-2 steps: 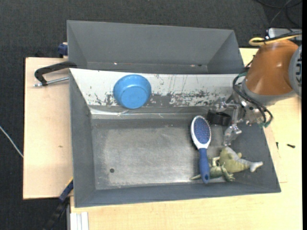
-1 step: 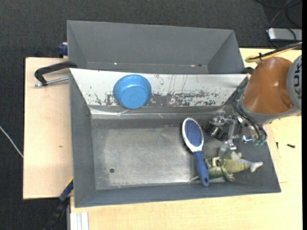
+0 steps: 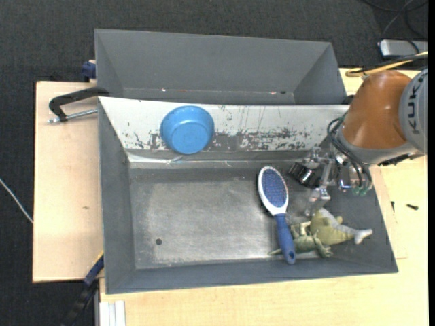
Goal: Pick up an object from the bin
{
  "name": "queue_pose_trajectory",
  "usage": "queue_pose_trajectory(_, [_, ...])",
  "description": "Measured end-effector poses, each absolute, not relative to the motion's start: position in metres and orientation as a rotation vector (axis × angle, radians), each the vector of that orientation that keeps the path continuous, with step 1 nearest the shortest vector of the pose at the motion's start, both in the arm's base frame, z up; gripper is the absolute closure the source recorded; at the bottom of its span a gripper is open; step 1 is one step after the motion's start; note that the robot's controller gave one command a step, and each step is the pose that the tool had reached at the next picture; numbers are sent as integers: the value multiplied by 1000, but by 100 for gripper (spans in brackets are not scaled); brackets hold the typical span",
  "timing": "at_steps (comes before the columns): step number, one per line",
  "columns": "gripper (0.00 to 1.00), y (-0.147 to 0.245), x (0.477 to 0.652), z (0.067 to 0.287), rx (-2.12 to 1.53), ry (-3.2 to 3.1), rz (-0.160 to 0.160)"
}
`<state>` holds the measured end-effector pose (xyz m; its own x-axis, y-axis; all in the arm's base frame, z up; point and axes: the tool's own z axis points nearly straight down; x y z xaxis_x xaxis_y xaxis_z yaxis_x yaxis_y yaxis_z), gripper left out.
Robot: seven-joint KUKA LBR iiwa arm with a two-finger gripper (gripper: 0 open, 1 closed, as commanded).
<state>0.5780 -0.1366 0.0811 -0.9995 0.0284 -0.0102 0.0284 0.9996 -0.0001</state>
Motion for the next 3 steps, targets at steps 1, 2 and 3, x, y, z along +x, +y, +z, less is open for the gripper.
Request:
queue_pose_trajectory(1, [100,-136,578,82,43,3131,-1])
queue_pose_trajectory(2, [100,-132,590,188,-363,3107,-5])
queue_pose_trajectory(3, [100,-150,602,279,-1169,2903,-11])
